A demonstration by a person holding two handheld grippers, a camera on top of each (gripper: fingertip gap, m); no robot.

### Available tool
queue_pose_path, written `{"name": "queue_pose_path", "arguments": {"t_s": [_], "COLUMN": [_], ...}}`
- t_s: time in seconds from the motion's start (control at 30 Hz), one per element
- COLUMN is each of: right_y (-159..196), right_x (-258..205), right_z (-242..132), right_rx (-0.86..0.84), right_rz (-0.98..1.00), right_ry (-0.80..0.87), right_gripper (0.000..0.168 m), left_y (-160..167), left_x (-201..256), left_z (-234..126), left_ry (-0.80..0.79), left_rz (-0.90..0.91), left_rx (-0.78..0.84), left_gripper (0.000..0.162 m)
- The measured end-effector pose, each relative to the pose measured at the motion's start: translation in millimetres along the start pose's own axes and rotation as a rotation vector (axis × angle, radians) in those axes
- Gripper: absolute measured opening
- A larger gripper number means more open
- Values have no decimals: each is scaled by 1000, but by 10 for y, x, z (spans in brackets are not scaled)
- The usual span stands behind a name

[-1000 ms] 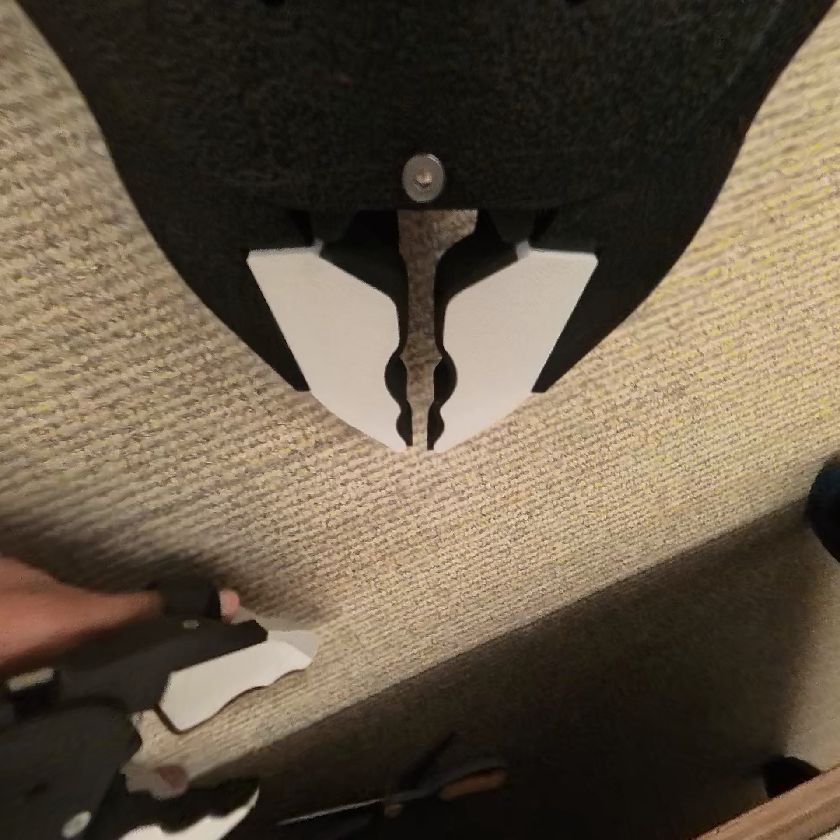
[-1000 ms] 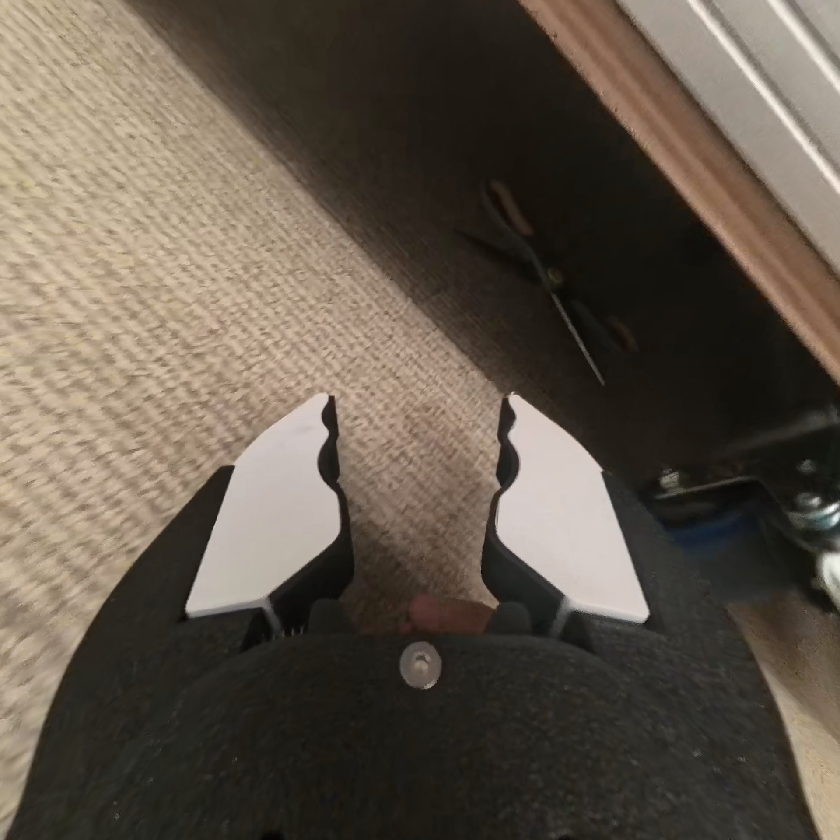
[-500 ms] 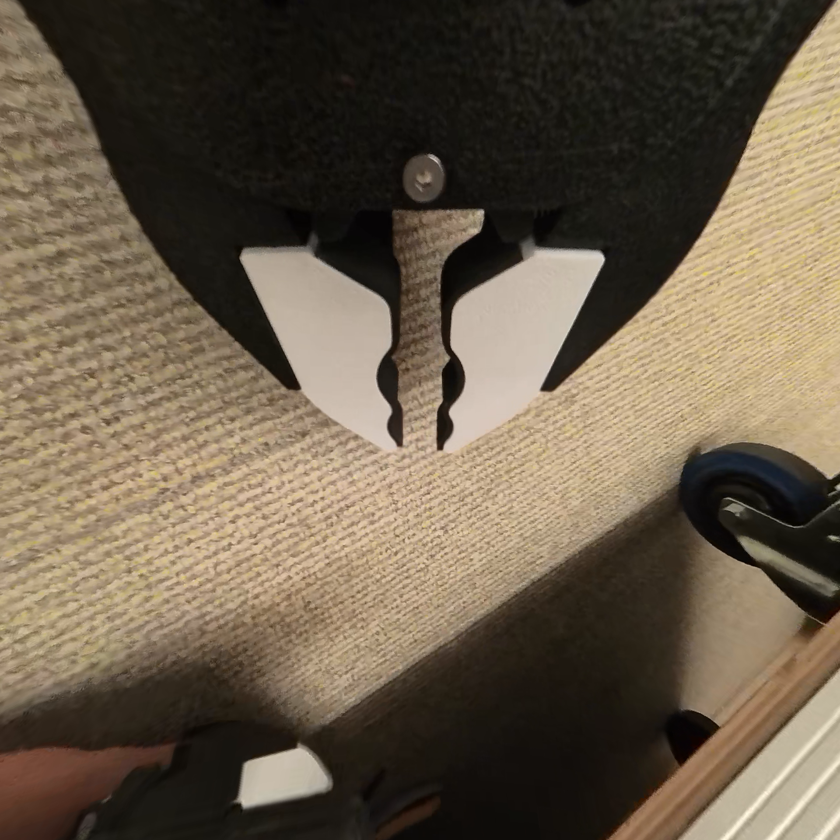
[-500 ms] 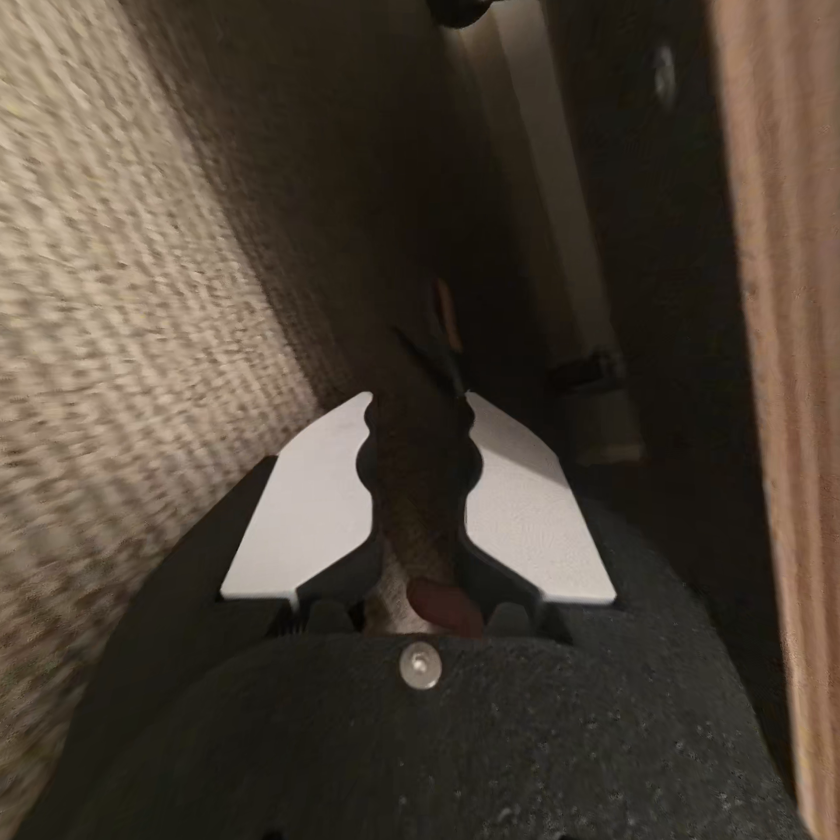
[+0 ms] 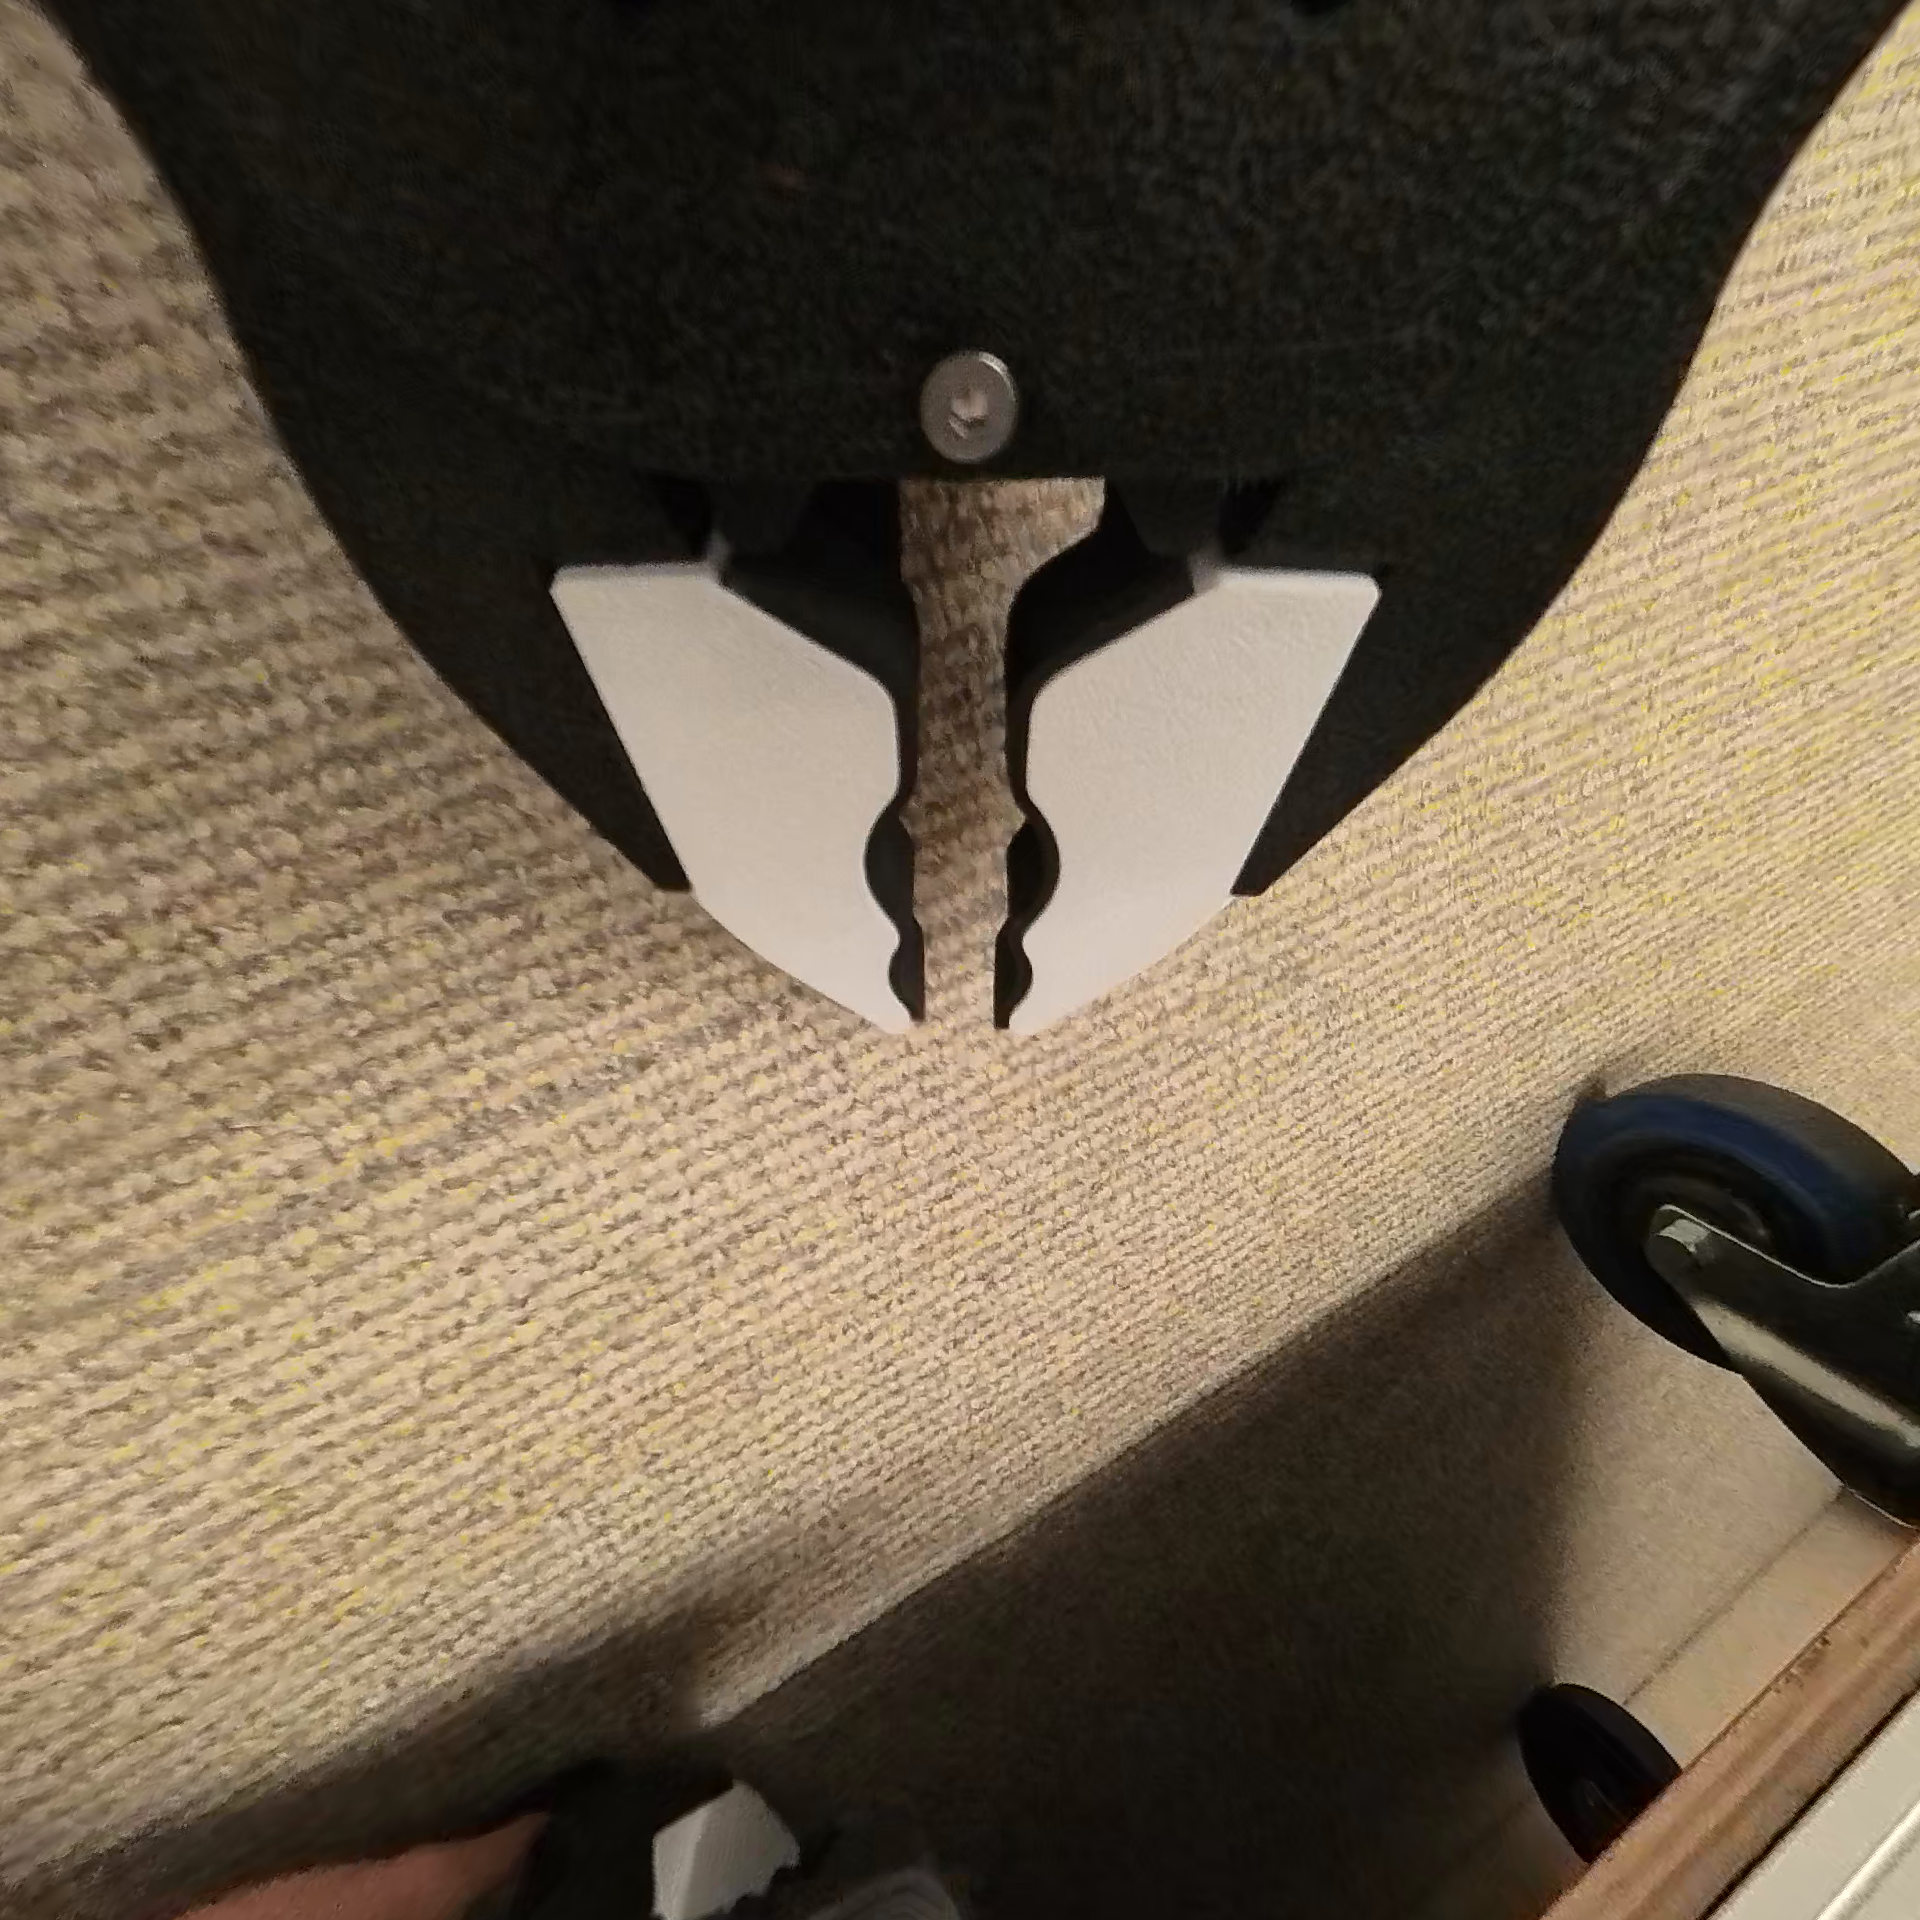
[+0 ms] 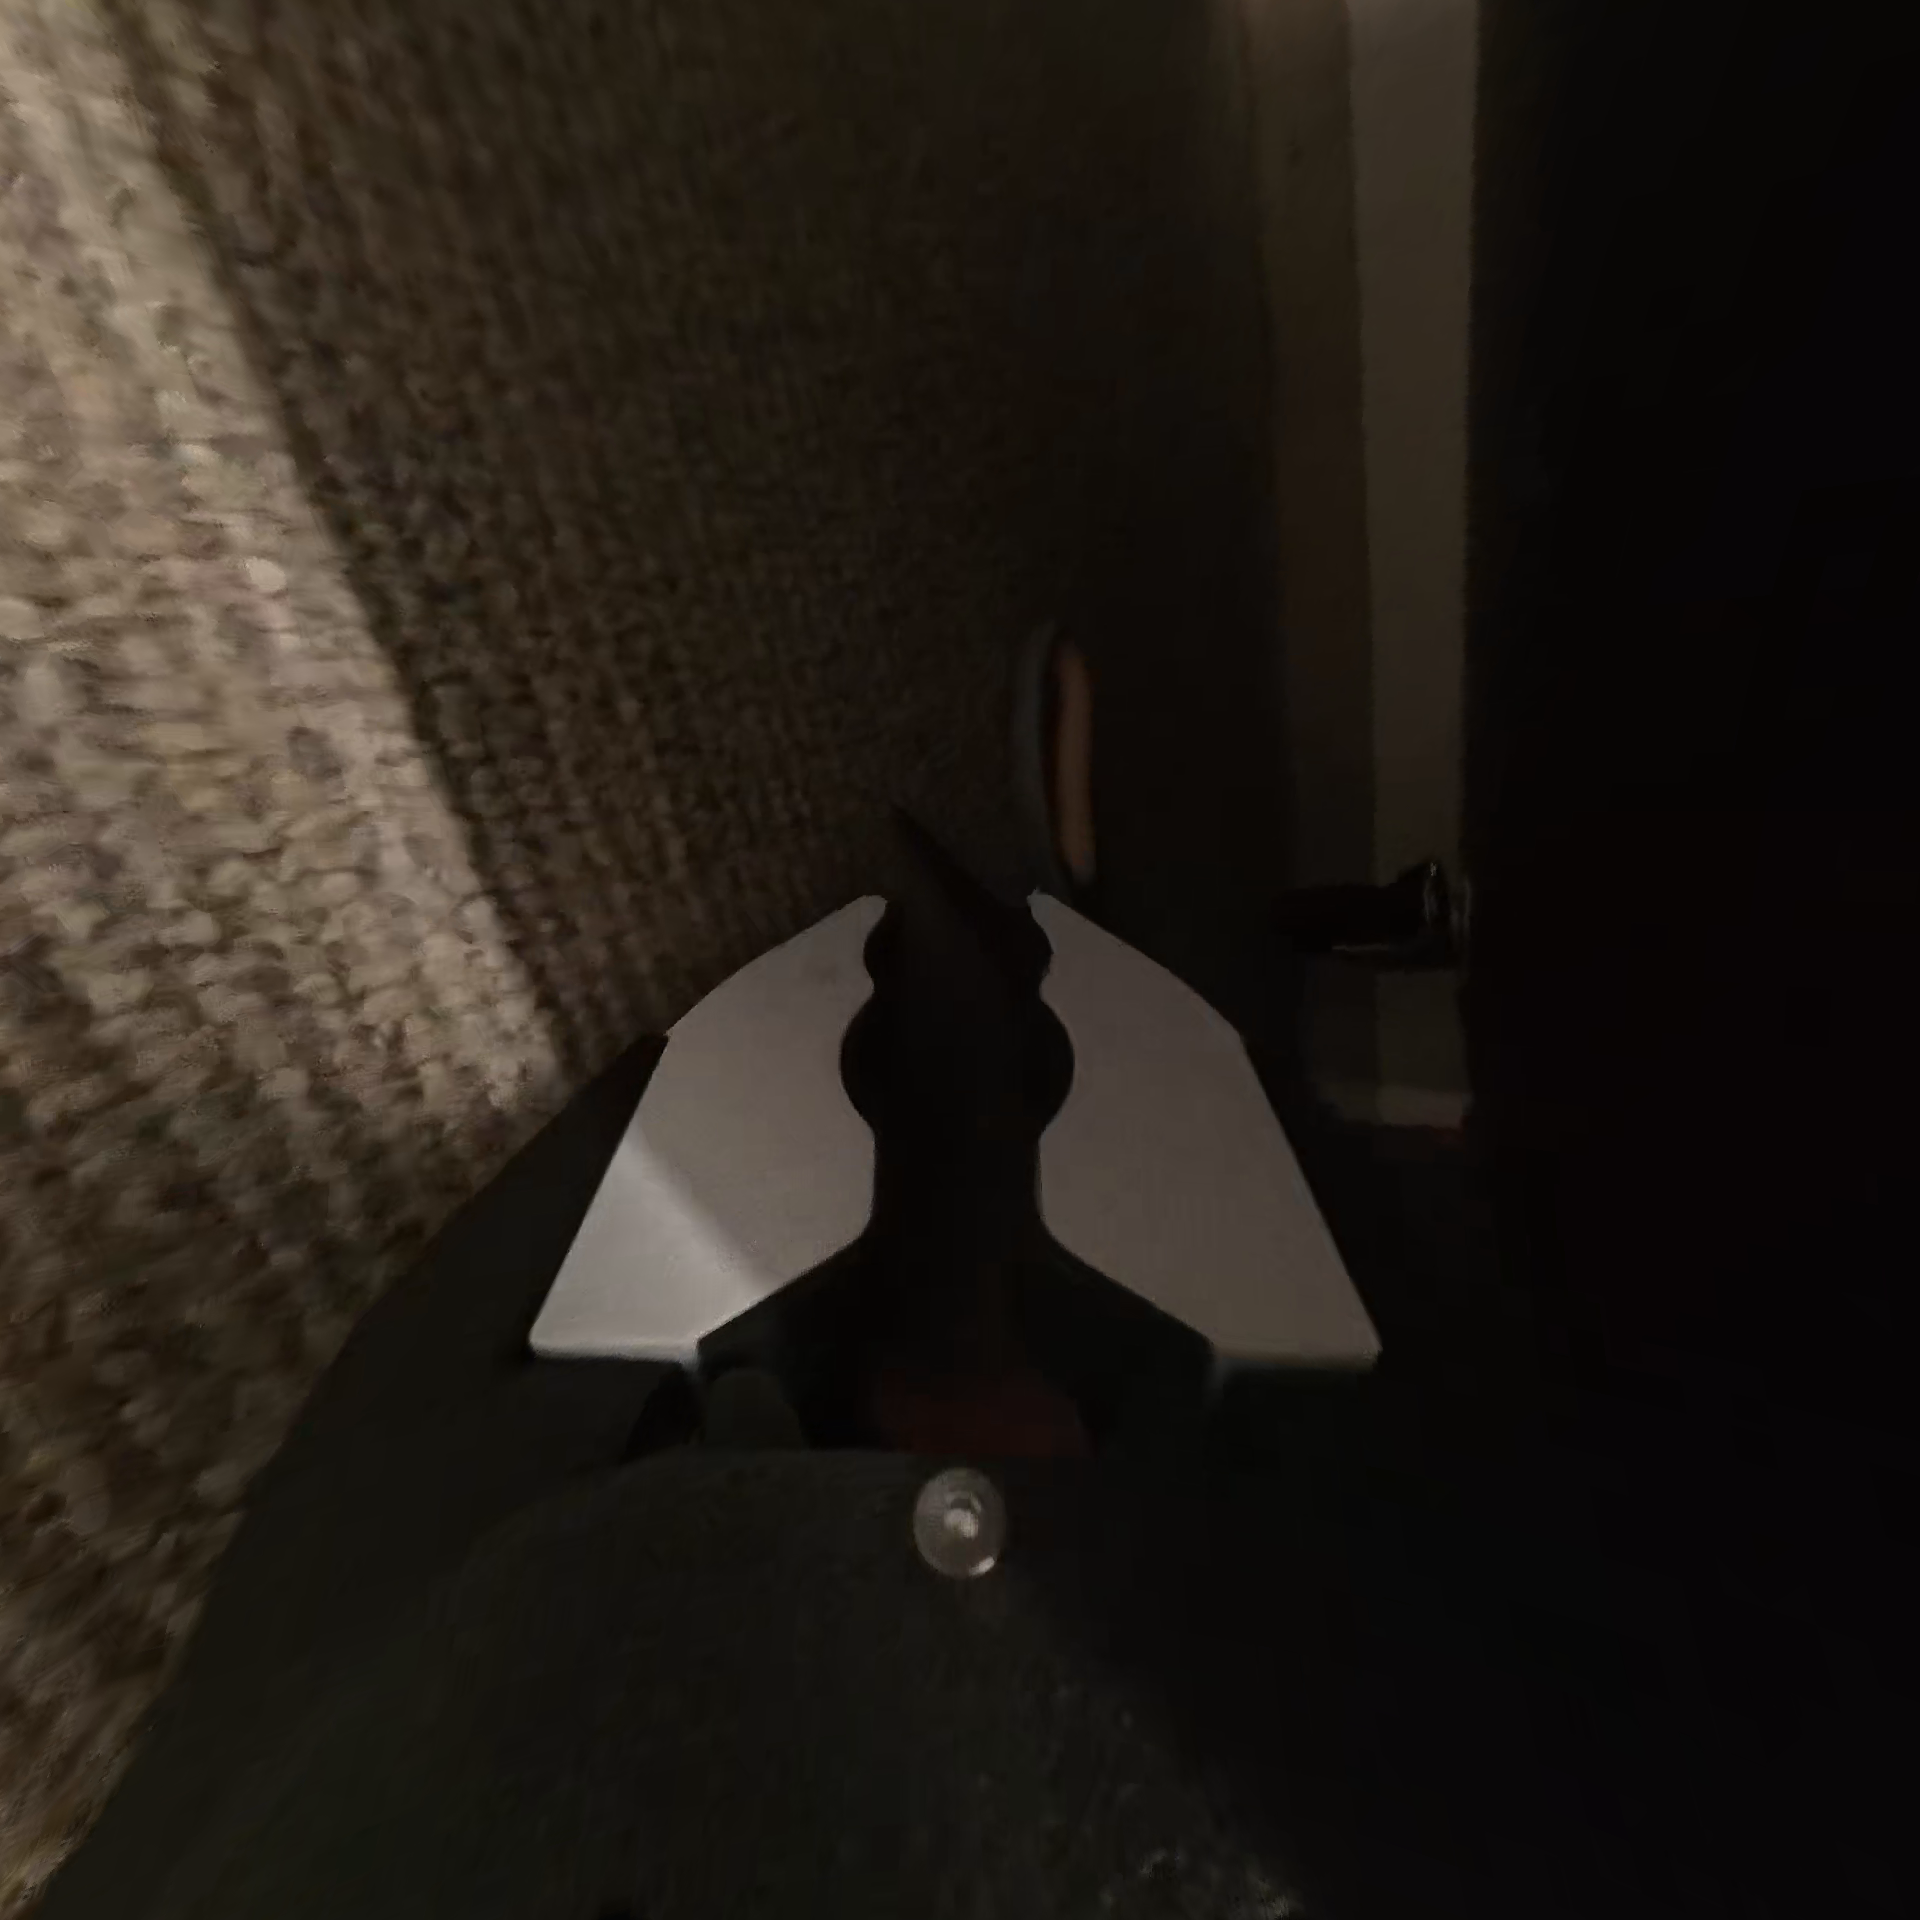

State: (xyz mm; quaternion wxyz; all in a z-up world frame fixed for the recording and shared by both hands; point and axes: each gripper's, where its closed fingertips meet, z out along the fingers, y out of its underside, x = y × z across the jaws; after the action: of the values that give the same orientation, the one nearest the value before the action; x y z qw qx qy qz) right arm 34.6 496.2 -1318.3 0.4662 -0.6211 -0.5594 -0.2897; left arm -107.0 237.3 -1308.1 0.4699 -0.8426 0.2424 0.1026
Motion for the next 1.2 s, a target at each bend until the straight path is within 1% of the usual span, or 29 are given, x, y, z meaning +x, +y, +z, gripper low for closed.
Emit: {"name": "queue_pose_path", "arguments": {"t_s": [0.1,0.4,0.47,0.63,0.73,0.9,1.07,1.2], "right_y": [-84,-33,-43,-29,-18,-7,-31,-107], "right_x": [-40,-3,1,-2,-21,-26,-38,-142], "right_z": [12,104,125,240,278,289,240,8], "right_rx": [25,2,9,-18,-31,-27,20,141], "right_rz": [-110,-84,-122,-192,-205,-164,-235,-334], "right_ry": [-7,-70,-68,-90,-107,-131,-100,-38], "right_gripper": [22,25,24,16,6,5,4,3], "left_y": [-33,-84,-94,-124,-127,-106,-21,6], "left_x": [-14,-2,1,-6,-28,-69,-58,-13], "left_z": [26,61,63,67,67,53,45,32], "left_ry": [0,10,13,18,17,16,16,21], "left_rz": [-20,-20,-15,-1,-2,0,-14,-1], "left_rx": [5,5,3,0,-1,-6,-26,-36], "left_gripper": [11,11,11,10,10,10,10,10]}}
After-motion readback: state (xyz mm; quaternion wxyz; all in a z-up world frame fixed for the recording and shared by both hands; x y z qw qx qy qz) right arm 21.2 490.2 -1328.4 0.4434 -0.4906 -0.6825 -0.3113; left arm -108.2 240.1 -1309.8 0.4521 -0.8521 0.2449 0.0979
